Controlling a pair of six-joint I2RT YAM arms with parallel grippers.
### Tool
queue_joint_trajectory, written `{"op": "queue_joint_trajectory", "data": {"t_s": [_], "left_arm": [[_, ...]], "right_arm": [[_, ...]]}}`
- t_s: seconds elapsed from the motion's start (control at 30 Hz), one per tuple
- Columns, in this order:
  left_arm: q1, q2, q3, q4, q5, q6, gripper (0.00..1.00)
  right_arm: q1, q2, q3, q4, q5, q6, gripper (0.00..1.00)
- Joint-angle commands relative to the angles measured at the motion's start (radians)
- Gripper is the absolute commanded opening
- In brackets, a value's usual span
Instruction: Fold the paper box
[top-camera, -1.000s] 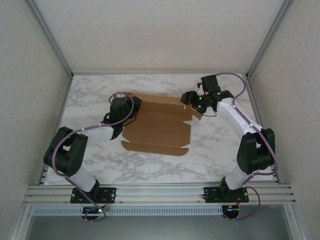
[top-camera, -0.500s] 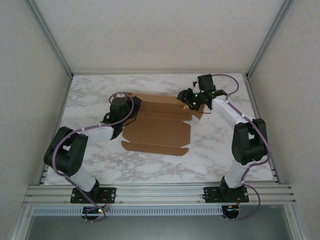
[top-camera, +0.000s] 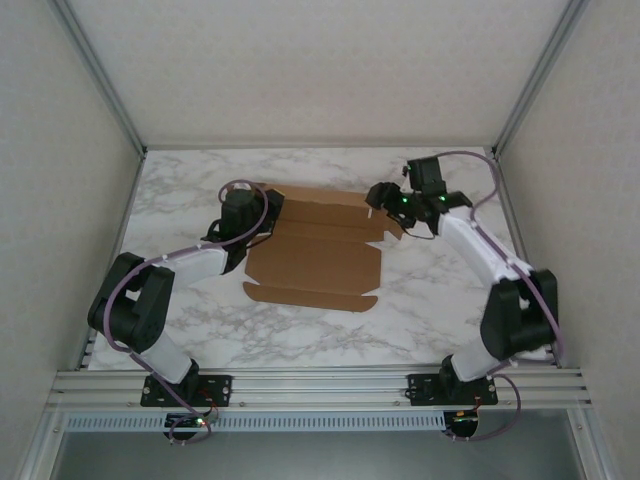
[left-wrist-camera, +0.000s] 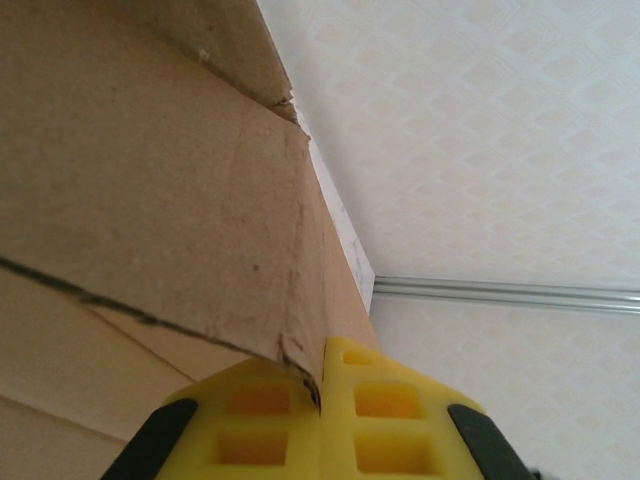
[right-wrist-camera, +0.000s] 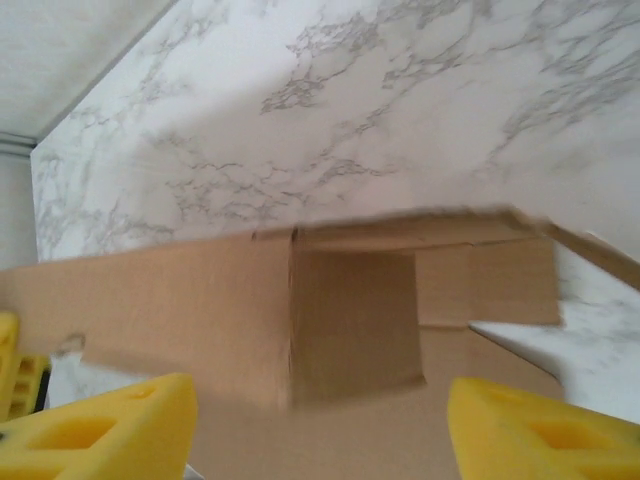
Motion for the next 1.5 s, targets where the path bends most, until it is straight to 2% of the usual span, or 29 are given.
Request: {"op": "queue_joint_trajectory", "data": {"t_s": [0.0, 0.07, 0.1, 0.33, 0.4, 0.73, 0.97, 1.1, 1.27, 1.33, 1.47], "left_arm": [[0.004, 0.014, 0.031, -0.070, -0.024, 0.020, 0.00], [0.004, 0.014, 0.041, -0.083, -0.026, 0.026, 0.00], [0.005, 0.015, 0.045, -0.089, -0.025, 0.028, 0.00], [0.004, 0.015, 0.058, -0.107, -0.026, 0.036, 0.00], [0.004, 0.013, 0.058, -0.111, -0.028, 0.037, 0.00], [0.004, 0.013, 0.069, -0.135, -0.028, 0.049, 0.00], [0.004, 0.017, 0.071, -0.146, -0.026, 0.050, 0.00], [0.002, 0.019, 0.077, -0.148, -0.026, 0.050, 0.00], [-0.001, 0.019, 0.085, -0.155, -0.028, 0.052, 0.00], [-0.003, 0.019, 0.088, -0.159, -0.029, 0.056, 0.00], [-0.005, 0.020, 0.084, -0.159, -0.032, 0.053, 0.00]], "right_arm": [[-0.002, -0.141, -0.123, 0.025, 0.153, -0.010, 0.48], [0.000, -0.180, -0.179, 0.022, 0.186, -0.010, 0.27], [-0.002, -0.175, -0.194, 0.015, 0.177, -0.024, 0.21], [0.009, -0.037, -0.233, 0.073, 0.123, -0.041, 0.14], [0.015, -0.003, -0.243, 0.144, 0.118, -0.048, 0.13], [-0.043, 0.192, -0.200, 0.333, 0.133, -0.036, 0.19], [-0.095, 0.273, -0.180, 0.403, 0.048, -0.021, 0.19], [-0.097, 0.323, -0.153, 0.406, -0.031, -0.011, 0.23], [-0.096, 0.327, -0.196, 0.432, -0.045, 0.017, 0.23], [-0.095, 0.344, -0.198, 0.446, -0.087, 0.034, 0.24], [-0.093, 0.379, -0.185, 0.451, -0.143, 0.064, 0.39]]}}
